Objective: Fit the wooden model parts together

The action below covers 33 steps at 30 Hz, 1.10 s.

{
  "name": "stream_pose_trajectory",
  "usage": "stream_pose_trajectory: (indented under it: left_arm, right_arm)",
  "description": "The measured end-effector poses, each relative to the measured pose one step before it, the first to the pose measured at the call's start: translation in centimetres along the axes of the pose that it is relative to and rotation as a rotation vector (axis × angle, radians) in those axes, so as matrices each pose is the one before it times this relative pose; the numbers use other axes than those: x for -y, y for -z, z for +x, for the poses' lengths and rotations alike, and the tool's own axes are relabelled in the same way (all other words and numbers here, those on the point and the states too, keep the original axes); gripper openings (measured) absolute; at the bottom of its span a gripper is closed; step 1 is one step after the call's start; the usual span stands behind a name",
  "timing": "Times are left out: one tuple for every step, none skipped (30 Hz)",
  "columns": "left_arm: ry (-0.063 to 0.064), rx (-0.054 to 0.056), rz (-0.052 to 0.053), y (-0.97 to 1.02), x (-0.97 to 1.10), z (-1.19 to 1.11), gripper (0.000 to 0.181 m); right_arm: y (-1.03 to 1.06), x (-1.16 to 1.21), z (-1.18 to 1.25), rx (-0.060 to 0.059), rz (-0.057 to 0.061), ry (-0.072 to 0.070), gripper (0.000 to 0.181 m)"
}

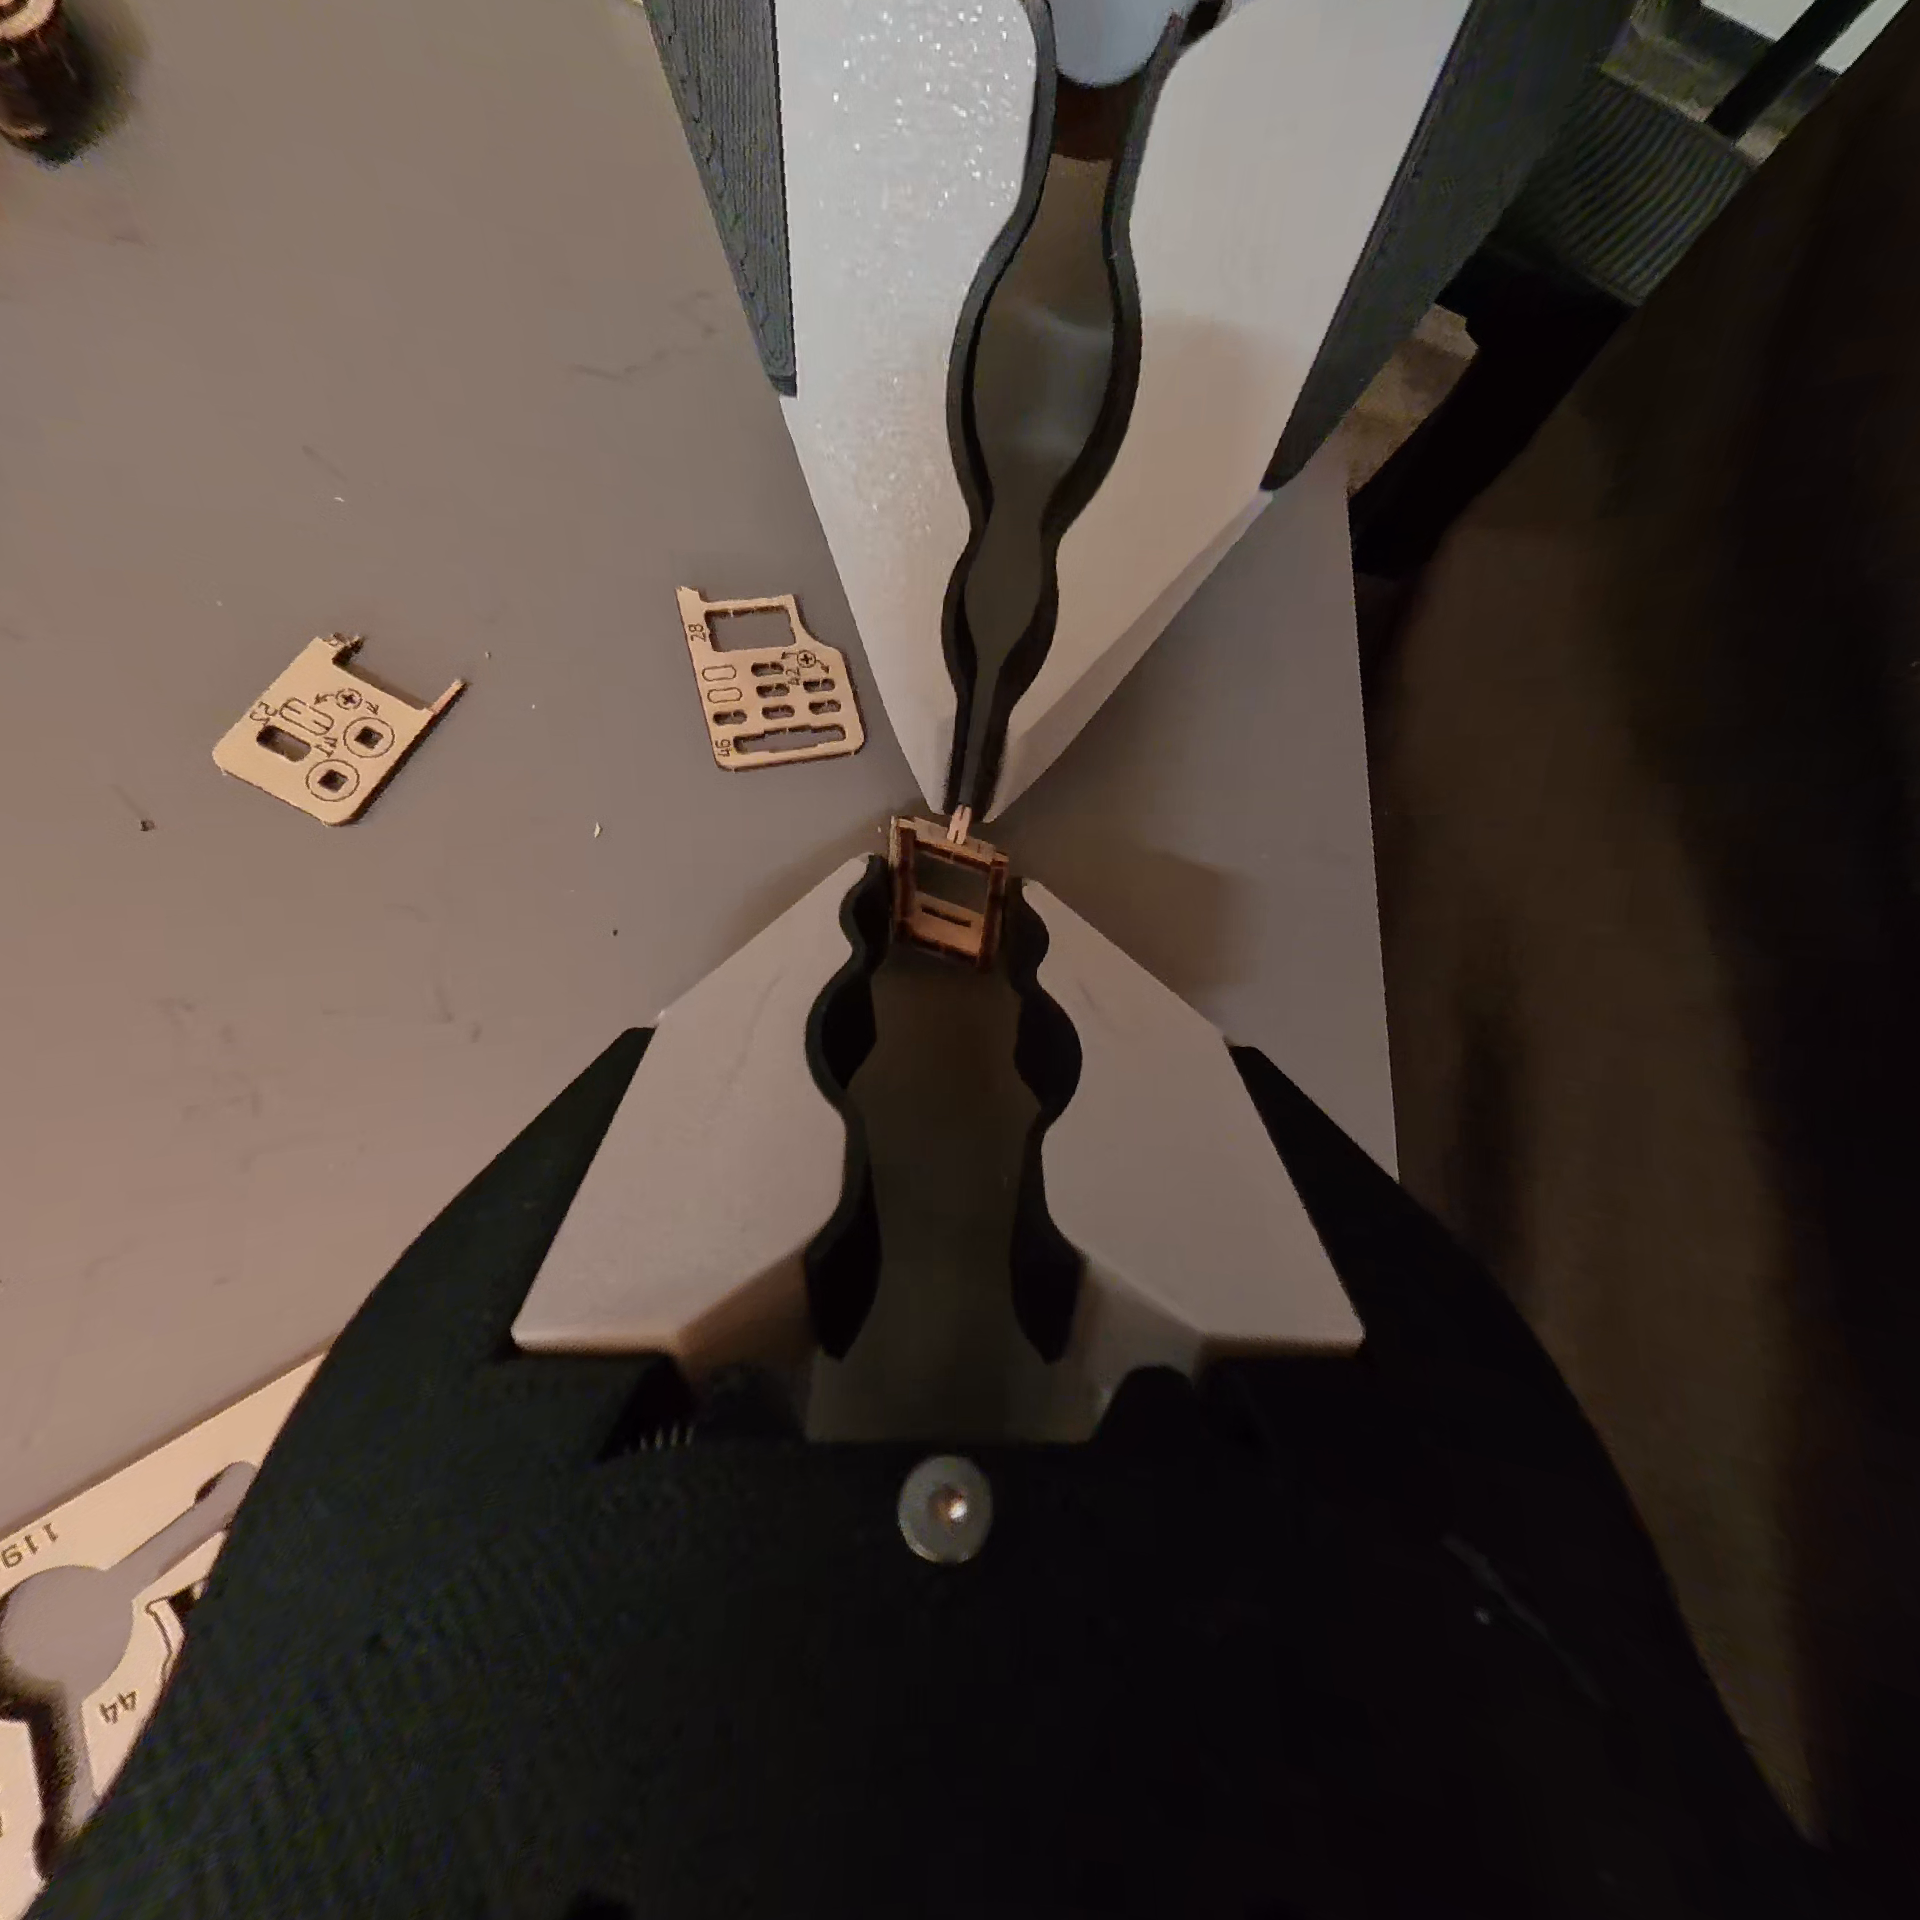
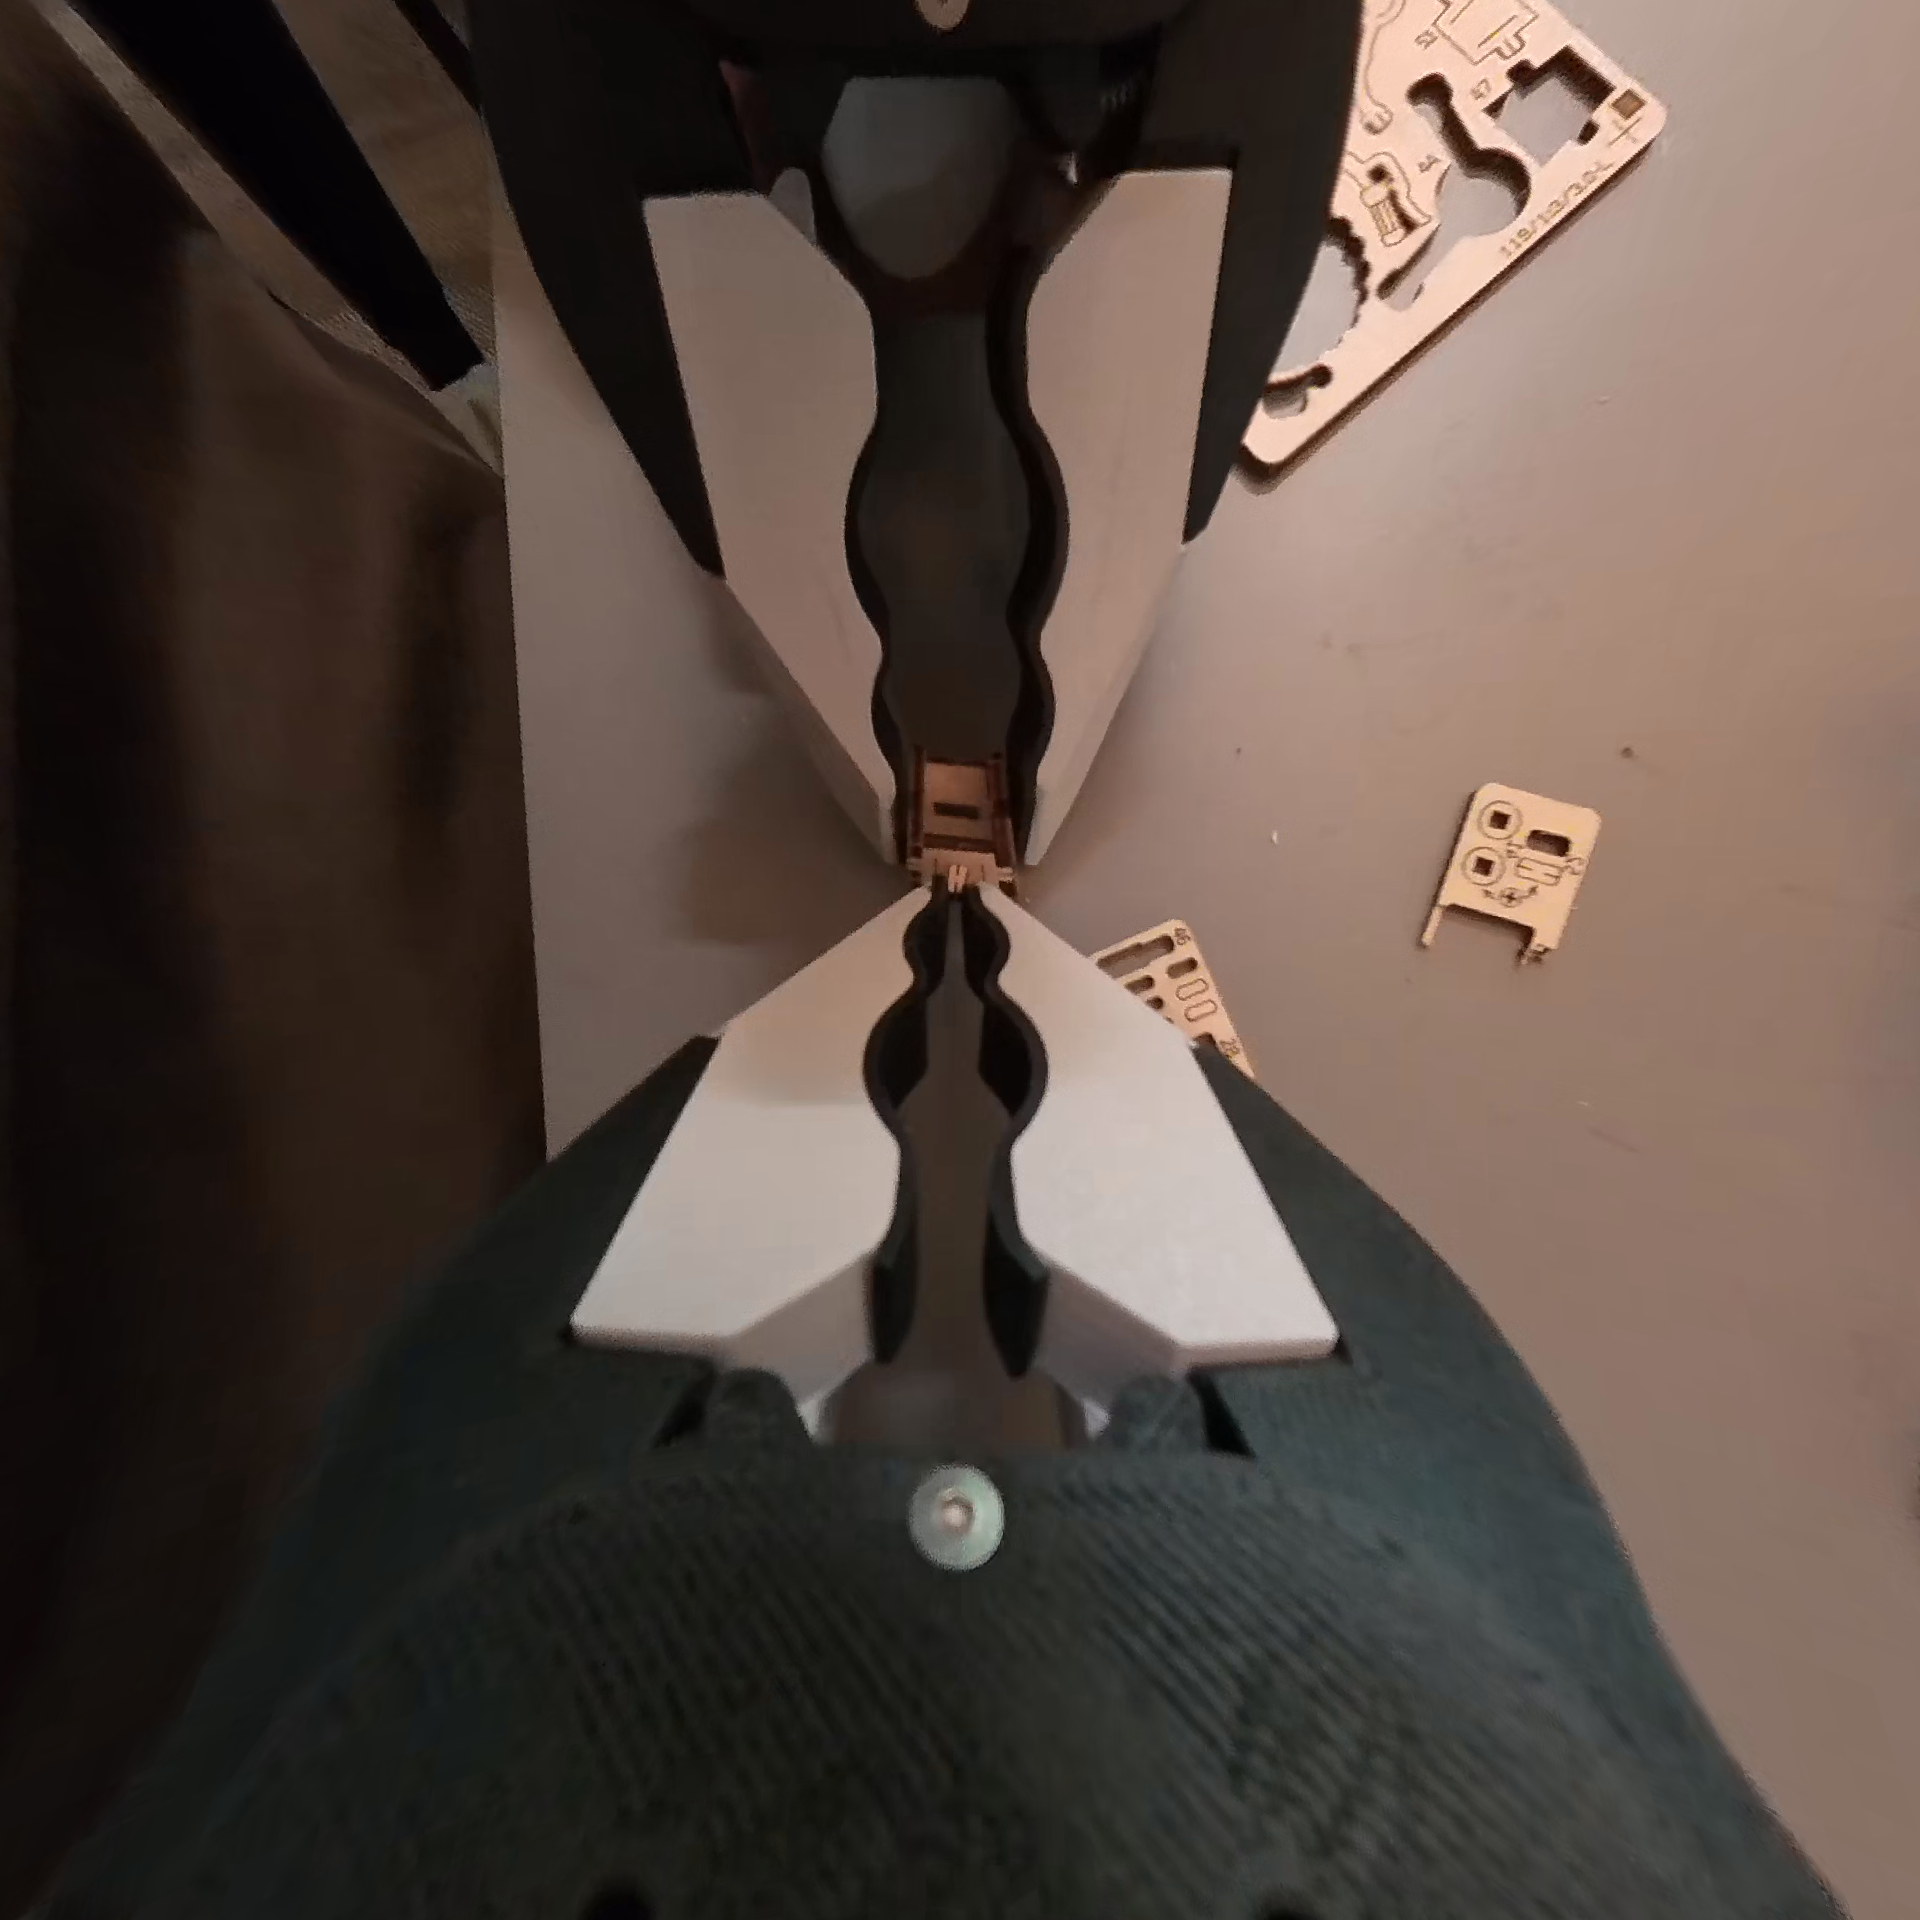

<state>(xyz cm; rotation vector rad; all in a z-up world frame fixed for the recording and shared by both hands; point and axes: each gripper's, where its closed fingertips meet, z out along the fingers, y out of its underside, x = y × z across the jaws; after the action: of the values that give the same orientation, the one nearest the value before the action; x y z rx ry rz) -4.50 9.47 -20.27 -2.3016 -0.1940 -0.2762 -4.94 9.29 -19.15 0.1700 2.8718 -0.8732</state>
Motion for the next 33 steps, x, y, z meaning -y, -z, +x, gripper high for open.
stream_pose_trajectory:
  left_arm:
    - [-0.0001, 0.0, -0.0001, -0.014, 0.013, 0.001, 0.021]
    - [0.0014, -0.0013, 0.0003, -0.004, 0.003, -0.003, 0.021]
    - [0.0016, -0.0014, 0.0002, 0.001, 0.008, 0.012, 0.021]
    - [0.0009, -0.0009, 0.0003, 0.001, -0.005, -0.003, 0.021]
    - [0.0004, -0.0012, 0.0002, 0.0, 0.005, 0.01, 0.021]
    - [-0.0018, -0.0032, -0.0008, -0.013, -0.005, 0.063, 0.021]
    - [-0.0038, 0.0016, -0.0006, -0.012, -0.002, 0.012, 0.022]
    - [-0.0062, 0.0033, -0.0015, -0.022, -0.02, 0.03, 0.022]
    - [-0.0076, 0.0071, -0.0018, -0.023, -0.014, -0.01, 0.022]
    - [-0.0095, 0.0093, -0.0025, -0.028, -0.022, -0.025, 0.023]
    - [-0.0123, 0.0076, -0.0026, -0.031, -0.015, 0.021, 0.023]
    - [-0.0136, 0.0056, -0.0021, -0.036, -0.009, 0.059, 0.023]
    - [-0.0118, 0.0071, -0.0008, -0.016, 0.013, 0.004, 0.023]
    - [-0.0087, 0.0044, -0.001, -0.016, -0.001, 0.019, 0.023]
    - [-0.0055, 0.0013, -0.0009, -0.01, -0.004, 0.025, 0.023]
    - [-0.0038, 0.0014, 0.0004, 0.0, 0.022, -0.012, 0.023]
    - [-0.0034, 0.0021, -0.0004, -0.015, 0.004, -0.023, 0.023]
    - [-0.0054, 0.0048, -0.0004, -0.011, 0.021, -0.041, 0.023]
    - [-0.0074, 0.0062, 0.0002, -0.001, 0.014, -0.066, 0.023]
    - [-0.0053, 0.0034, -0.0004, -0.011, 0.006, -0.013, 0.023]
    - [-0.002, -0.0008, -0.0001, -0.001, -0.004, 0.018, 0.022]
    - [-0.0003, -0.0047, -0.0011, -0.013, -0.009, 0.063, 0.022]
    - [0.0005, -0.0036, 0.0002, 0.002, 0.006, 0.023, 0.022]
    - [0.0008, -0.0031, -0.0002, 0.003, 0.0, 0.029, 0.022]
    - [0.0002, -0.0044, 0.0001, -0.006, -0.005, 0.052, 0.022]
    - [-0.0007, -0.0016, -0.0009, -0.001, -0.006, 0.018, 0.022]
    - [0.0001, -0.0004, 0.0003, -0.002, 0.004, 0.006, 0.022]
    - [0.0012, -0.0008, 0.0002, 0.0, 0.006, 0.0, 0.022]
    - [0.0018, -0.0011, 0.0002, 0.01, 0.001, -0.011, 0.022]
    - [0.0024, -0.0018, 0.0003, -0.004, 0.002, 0.0, 0.022]
    - [0.0027, -0.0023, 0.0003, 0.003, 0.01, 0.002, 0.022]
    - [0.0022, -0.0013, 0.0003, 0.003, -0.004, -0.008, 0.022]
    - [0.0032, 0.0011, 0.0009, 0.0, 0.021, -0.052, 0.021]
  right_arm:
    - [0.005, -0.009, 0.009, -0.0025, -0.0056, 0.006, 0.001]
    - [0.002, -0.008, -0.004, -0.0002, -0.0042, 0.0039, 0.001]
    - [0.006, 0.0, -0.005, 0.0022, -0.0041, 0.0016, 0.002]
    - [0.007, 0.0, 0.0, 0.0032, -0.0041, 0.0043, 0.001]
    - [0.011, -0.025, -0.038, 0.0047, -0.0048, 0.0102, 0.002]
    - [0.015, -0.021, -0.066, 0.0066, -0.0047, 0.0143, 0.002]
    - [-0.002, -0.019, -0.036, 0.006, -0.0028, 0.014, 0.002]
    - [-0.013, -0.007, -0.055, 0.0087, -0.0012, 0.0122, 0.001]
    - [-0.009, 0.006, -0.056, 0.0101, 0.0007, 0.0077, 0.001]
    - [0.003, 0.037, -0.072, 0.013, 0.004, 0.0017, 0.001]
    - [0.018, 0.046, -0.103, 0.013, 0.0059, 0.0034, 0.001]
    - [0.002, 0.007, -0.097, 0.01, 0.0042, 0.008, 0.001]
    - [-0.003, -0.055, -0.043, 0.0059, 0.0004, 0.0081, 0.001]
    - [0.01, -0.023, -0.037, 0.0064, 0.0011, 0.0048, 0.001]
    - [0.008, -0.021, -0.018, 0.0068, 0.0002, -0.0004, 0.001]
    - [0.003, -0.022, 0.028, 0.0065, -0.0024, -0.0094, 0.001]
    - [0.011, -0.012, 0.03, 0.0071, -0.0047, -0.011, 0.001]
    - [0.026, -0.006, 0.067, 0.0026, -0.0053, -0.0039, 0.001]
    - [0.018, 0.007, 0.056, 0.002, -0.007, -0.0011, 0.001]
    - [0.004, 0.005, 0.01, 0.0055, -0.0086, 0.0002, 0.001]
    - [-0.011, 0.019, -0.027, 0.0096, -0.0079, 0.0011, 0.001]
    - [-0.012, 0.025, -0.04, 0.0136, -0.0072, 0.0013, 0.001]
    - [-0.013, 0.022, -0.03, 0.0164, -0.0058, 0.0007, 0.001]
    - [-0.016, 0.016, -0.038, 0.0194, -0.0056, -0.0007, 0.001]
    - [-0.01, 0.009, -0.043, 0.0196, -0.0061, 0.0001, 0.001]
    - [-0.011, -0.001, -0.04, 0.0138, -0.0068, 0.008, 0.001]
    - [-0.007, 0.034, 0.004, 0.006, -0.0051, 0.0142, 0.001]
    - [-0.011, 0.012, 0.009, 0.0018, -0.0072, 0.0129, 0.001]
    - [0.003, 0.002, 0.006, -0.0014, -0.0086, 0.012, 0.001]
    - [-0.005, 0.002, 0.005, -0.0051, -0.0086, 0.0144, 0.001]
    - [-0.007, -0.009, 0.005, -0.0081, -0.009, 0.0138, 0.001]
    - [0.003, -0.019, 0.017, -0.0093, -0.0107, 0.007, 0.001]
    - [0.007, -0.031, 0.051, -0.0102, -0.0121, 0.0007, 0.001]
